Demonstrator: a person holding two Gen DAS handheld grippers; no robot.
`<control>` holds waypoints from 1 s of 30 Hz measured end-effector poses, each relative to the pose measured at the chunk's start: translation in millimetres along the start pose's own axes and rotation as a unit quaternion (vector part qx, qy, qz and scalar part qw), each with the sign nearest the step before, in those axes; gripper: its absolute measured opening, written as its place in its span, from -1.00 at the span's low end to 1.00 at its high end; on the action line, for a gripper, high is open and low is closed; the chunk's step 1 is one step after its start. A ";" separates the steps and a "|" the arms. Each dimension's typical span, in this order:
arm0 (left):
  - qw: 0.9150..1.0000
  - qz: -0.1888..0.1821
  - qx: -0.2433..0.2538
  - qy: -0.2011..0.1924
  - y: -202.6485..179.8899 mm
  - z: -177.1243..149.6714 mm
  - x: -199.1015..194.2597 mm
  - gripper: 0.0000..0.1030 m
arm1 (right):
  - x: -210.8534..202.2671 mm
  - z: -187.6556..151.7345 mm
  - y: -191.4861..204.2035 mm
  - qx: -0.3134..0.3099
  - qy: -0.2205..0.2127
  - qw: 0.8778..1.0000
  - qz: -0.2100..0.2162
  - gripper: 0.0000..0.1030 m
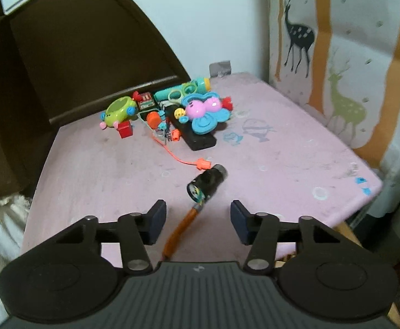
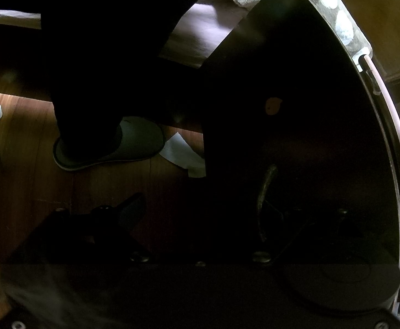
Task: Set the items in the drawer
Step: 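Grasp the black cylinder with orange handle using the left tool, then lower the black cylinder with the left tool into the drawer and release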
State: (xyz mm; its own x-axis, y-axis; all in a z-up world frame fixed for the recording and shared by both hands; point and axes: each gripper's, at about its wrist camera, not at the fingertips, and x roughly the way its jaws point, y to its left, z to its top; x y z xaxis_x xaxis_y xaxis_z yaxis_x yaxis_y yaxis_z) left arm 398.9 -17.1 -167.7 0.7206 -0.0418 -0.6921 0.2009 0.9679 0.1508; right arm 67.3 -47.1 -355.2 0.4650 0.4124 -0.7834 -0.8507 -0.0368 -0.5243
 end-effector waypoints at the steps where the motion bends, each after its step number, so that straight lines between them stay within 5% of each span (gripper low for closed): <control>1: 1.000 0.002 0.004 0.005 0.2 1.5 5.7 -0.14 | 0.1 -0.3 0.1 0.000 -0.001 1.000 0.000 0.74; 11: 0.999 -0.008 0.008 0.031 1.3 2.5 29.6 -0.28 | -0.6 -0.5 0.3 -0.002 -0.002 1.000 0.000 0.74; 18: 0.998 -0.025 0.029 0.040 -5.1 7.0 31.0 -0.80 | -0.8 0.0 0.6 -0.001 -0.001 1.000 -0.001 0.74; 21: 0.999 -0.035 0.022 0.035 -8.9 1.8 22.6 -0.88 | -0.9 0.2 0.4 -0.001 -0.001 1.000 0.000 0.74; 30: 0.992 -0.095 -0.079 0.011 1.4 -20.4 -25.2 -0.88 | -0.9 -0.9 -0.6 -0.002 -0.001 1.000 0.001 0.74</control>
State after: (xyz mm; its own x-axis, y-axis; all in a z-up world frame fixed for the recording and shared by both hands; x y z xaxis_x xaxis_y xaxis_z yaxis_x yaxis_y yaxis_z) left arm 367.4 -9.7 -164.5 0.6649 -0.2229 -0.7129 0.2238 0.9700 -0.0946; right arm 67.7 -48.3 -354.4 0.4633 0.4140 -0.7836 -0.8507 -0.0402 -0.5242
